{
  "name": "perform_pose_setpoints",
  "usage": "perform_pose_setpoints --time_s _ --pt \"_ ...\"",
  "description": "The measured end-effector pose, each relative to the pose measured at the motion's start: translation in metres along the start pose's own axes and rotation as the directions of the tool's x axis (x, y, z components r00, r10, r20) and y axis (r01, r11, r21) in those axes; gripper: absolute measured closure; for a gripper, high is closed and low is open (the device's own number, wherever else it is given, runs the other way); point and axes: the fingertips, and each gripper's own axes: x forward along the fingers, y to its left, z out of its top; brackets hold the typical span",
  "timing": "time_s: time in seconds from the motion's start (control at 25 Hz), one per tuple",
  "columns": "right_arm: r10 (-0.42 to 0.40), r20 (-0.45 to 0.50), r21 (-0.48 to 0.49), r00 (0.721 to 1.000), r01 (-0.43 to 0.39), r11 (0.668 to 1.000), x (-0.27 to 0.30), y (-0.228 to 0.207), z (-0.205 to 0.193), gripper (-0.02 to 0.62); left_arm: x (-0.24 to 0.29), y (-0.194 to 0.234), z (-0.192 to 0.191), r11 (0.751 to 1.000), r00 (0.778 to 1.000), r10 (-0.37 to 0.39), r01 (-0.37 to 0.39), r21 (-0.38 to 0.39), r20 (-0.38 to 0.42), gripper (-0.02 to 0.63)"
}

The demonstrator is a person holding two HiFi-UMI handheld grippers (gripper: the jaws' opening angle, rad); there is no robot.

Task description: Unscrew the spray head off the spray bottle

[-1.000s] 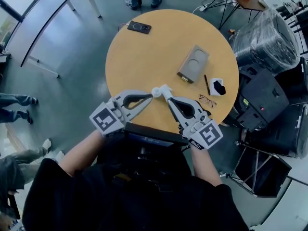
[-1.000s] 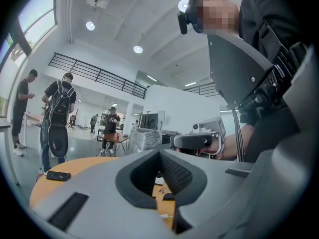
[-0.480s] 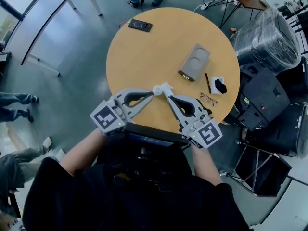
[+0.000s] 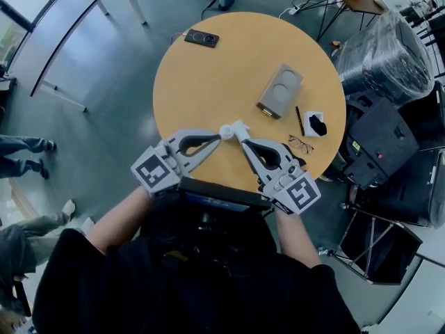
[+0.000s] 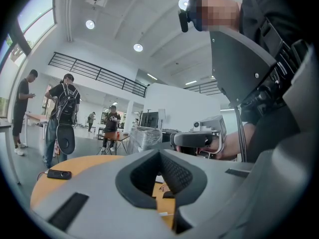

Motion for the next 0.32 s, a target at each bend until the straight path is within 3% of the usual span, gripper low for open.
perform_pose_setpoints --time_s 0.32 --pt "-0.008 -0.007 -0.024 1.000 0.008 1.000 -0.0031 -0.0025 0.0018 0.589 0.0025 -0.0016 0.0019 1.000 1.000 -0.005 0.005 0.010 -0.001 0.594"
